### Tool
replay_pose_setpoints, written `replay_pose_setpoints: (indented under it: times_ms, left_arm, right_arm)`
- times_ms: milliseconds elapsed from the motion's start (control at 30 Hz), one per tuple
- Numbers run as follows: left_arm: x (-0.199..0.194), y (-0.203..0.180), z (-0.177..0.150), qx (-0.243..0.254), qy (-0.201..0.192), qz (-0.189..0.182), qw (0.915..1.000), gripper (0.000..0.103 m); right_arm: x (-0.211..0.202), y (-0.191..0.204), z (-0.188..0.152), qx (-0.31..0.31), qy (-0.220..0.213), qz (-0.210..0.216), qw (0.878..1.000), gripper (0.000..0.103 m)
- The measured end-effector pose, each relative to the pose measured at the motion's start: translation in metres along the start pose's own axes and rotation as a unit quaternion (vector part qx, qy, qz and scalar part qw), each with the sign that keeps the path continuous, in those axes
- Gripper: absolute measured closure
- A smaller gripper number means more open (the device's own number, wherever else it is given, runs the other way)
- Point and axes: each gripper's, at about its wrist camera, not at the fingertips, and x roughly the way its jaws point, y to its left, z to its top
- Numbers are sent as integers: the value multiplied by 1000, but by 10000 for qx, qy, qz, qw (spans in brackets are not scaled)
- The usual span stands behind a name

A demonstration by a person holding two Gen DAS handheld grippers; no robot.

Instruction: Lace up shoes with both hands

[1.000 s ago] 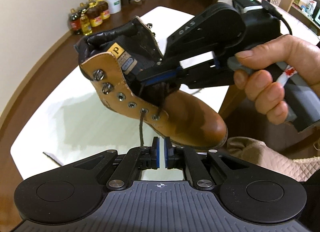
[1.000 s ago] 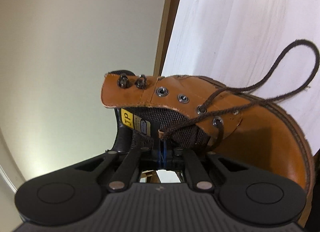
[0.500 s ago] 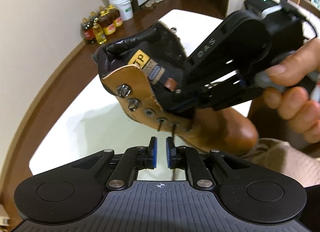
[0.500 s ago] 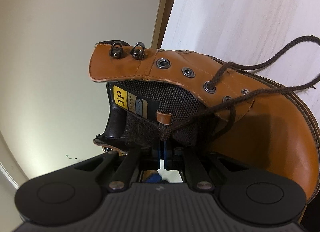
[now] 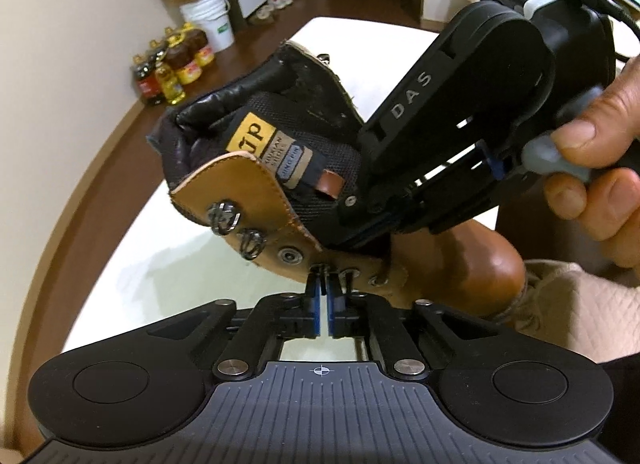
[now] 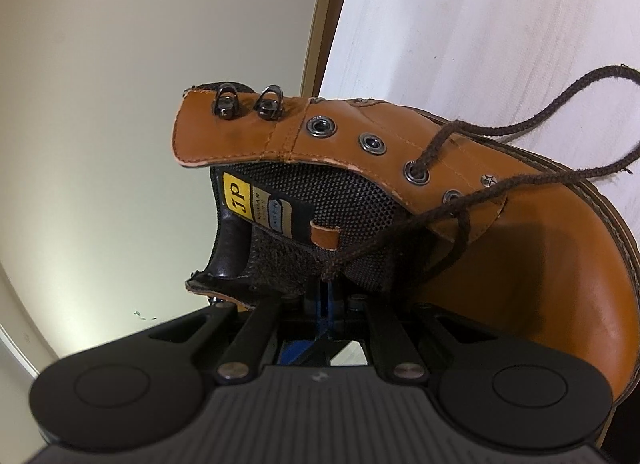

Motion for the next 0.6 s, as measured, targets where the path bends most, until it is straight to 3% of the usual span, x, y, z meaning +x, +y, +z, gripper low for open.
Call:
replay_pose_setpoints:
  times_ms: [133,233,433,600]
  left_arm:
    - [-12,0,-19,106,247,88,9996,101]
    - [-23,10,-49,130,672,292,9972,101]
    - [-22,49,-101,472,1526,747,9843,101]
    - [-10,81,-126,922,1603,849,9791,101]
  right_arm:
    - [-20,2,-1,-93,-70,-32,9999,95]
    - [-42,2,-6,-252,-153,-120,9995,94]
    - [-80,-12,-23,-368,-313,-569,9972,94]
    - [-88,-26,-62,-403,-532,-920,9935,94]
